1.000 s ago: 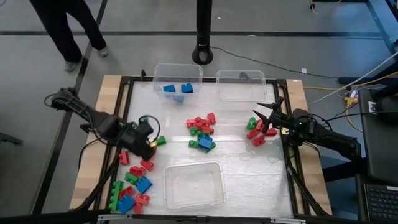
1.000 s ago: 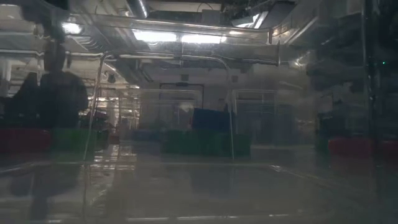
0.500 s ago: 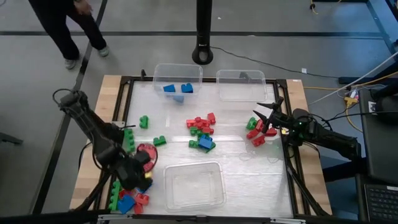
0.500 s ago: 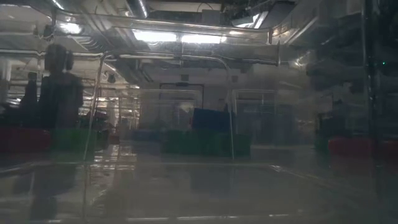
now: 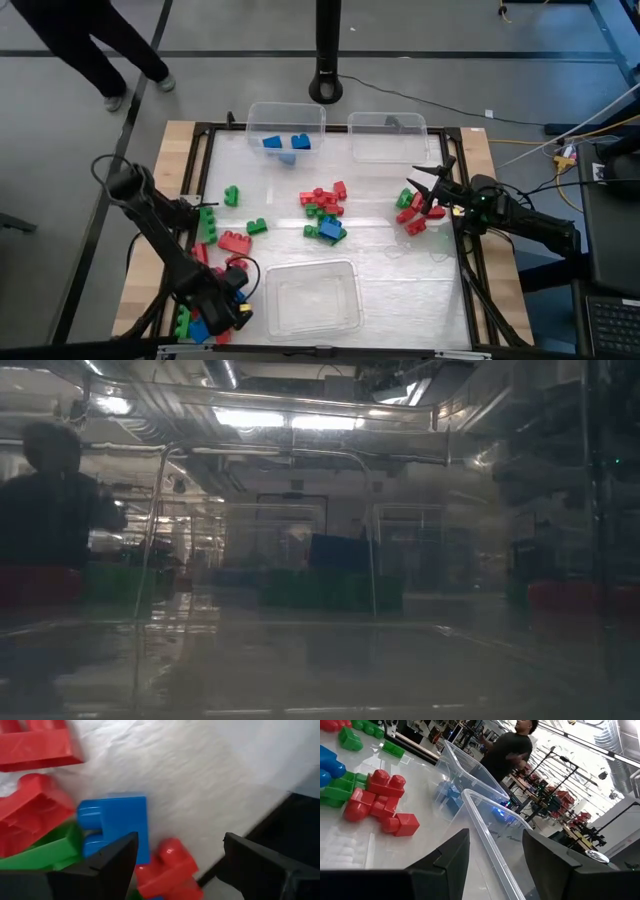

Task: Sort blocks
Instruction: Put the blue game piece into the top left transparent bin

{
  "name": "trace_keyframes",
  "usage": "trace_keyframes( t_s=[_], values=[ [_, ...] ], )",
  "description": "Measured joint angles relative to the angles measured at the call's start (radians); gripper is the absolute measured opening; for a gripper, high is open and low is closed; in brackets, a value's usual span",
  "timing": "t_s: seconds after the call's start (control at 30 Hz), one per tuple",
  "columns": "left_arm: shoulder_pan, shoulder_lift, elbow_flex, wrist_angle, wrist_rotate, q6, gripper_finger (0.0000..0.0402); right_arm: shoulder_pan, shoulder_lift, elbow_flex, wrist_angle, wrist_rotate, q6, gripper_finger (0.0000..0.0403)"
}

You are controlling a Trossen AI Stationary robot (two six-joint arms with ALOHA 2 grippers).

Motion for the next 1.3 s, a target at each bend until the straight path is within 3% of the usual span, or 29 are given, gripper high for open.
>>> trace_keyframes(
  t_s=[0.6, 1.3],
  values=[
    [0.0, 0.11, 0.003, -0.052, 0.0, -0.032, 0.0282, 0.0, 0.0, 0.0, -0.024, -0.003, 0.1, 0.0186],
    [0.003, 0.118, -0.002, -0.26, 0.0, -0.082, 0.0282, 0.0, 0.0, 0.0, -0.042, -0.002, 0.1, 0.0186]
  ],
)
